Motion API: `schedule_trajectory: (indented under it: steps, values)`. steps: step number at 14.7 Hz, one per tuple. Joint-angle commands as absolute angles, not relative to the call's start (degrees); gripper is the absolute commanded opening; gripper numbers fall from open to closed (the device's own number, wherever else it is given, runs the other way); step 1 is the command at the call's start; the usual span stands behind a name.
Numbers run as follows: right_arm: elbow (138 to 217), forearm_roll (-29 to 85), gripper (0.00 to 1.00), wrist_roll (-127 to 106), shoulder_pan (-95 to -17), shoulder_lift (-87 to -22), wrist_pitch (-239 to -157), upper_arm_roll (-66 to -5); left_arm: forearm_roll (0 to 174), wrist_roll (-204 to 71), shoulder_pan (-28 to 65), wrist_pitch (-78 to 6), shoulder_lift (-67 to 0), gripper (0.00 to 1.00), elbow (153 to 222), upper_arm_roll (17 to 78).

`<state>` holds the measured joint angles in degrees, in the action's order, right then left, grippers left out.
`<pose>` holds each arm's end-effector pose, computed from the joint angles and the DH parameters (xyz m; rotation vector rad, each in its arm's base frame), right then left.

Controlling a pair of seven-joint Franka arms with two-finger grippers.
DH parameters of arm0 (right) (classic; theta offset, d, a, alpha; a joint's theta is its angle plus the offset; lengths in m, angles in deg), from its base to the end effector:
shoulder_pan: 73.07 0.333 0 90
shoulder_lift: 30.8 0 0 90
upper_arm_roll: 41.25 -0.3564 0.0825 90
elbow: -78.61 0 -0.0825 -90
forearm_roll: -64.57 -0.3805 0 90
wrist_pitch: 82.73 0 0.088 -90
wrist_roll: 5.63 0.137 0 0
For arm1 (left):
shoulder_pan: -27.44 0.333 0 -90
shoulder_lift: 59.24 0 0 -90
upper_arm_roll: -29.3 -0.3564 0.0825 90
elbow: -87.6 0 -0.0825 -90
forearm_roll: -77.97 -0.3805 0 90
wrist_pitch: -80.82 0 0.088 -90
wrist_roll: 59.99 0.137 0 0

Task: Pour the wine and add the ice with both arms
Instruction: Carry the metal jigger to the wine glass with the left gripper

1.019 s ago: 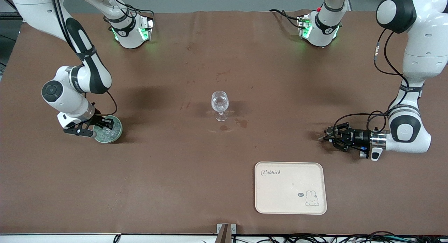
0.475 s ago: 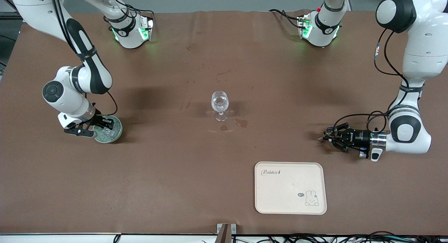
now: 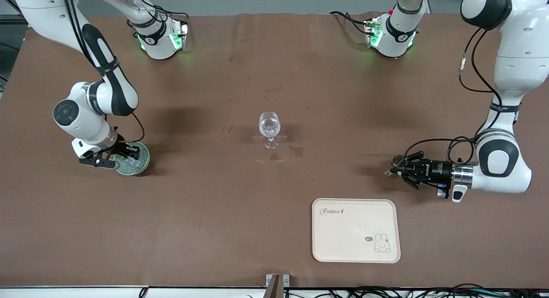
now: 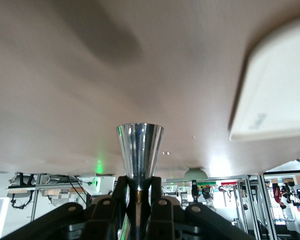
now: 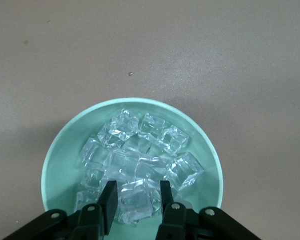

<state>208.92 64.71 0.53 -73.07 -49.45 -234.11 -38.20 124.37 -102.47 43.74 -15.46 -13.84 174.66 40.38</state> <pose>0.5520 -0.0296 0.2279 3.1144 -0.2426 0.0674 0.6748 -0.0095 0.2150 1.8577 1.2971 -1.0575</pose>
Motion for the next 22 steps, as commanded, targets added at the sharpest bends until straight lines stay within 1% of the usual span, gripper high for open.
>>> schedule_trajectory:
  steps: [1,5,6,8,10,11,13,17,22]
  values:
    - [210.0,65.2,0.42,1.6,-72.9,-49.0,-234.5,-38.3,124.1,-108.4,43.2,-14.9,-17.3,0.01,175.4,43.5]
    - [210.1,65.2,0.42,1.5,-72.9,-49.0,-234.4,-38.3,123.0,-114.7,39.8,-15.1,-20.7,0.01,175.8,44.4]
    - [210.1,65.2,0.39,1.6,-72.9,-49.0,-234.4,-38.3,122.4,-115.8,39.2,-15.2,-20.8,0.01,175.8,44.4]
    - [210.1,65.2,0.28,1.6,-72.9,-49.0,-234.0,-38.3,121.6,-116.9,38.9,-15.4,-21.1,0.01,175.8,44.4]
    - [209.6,65.2,0.11,1.8,-72.9,-49.0,-233.3,-38.4,120.7,-117.4,37.7,-15.7,-22.0,0.01,175.6,44.4]
    - [208.7,65.2,0.08,1.8,-73.0,-49.0,-232.0,-38.4,120.6,-118.9,36.9,-16.4,-22.5,0.01,175.5,44.4]
    - [205.0,65.1,0.04,2.9,-73.0,-48.9,-226.5,-38.7,119.6,-121.2,35.1,-17.5,-23.5,0.01,175.1,44.4]
    - [195.8,65.1,0.02,3.8,-73.0,-47.2,-212.1,-40.7,117.9,-124.1,34.0,-17.6,-23.9,0.00,172.3,44.6]
    - [182.6,65.7,0.01,3.9,-72.8,-43.5,-199.6,-41.1,118.0,-125.8,29.5,-17.9,-25.0,0.00,172.1,44.6]
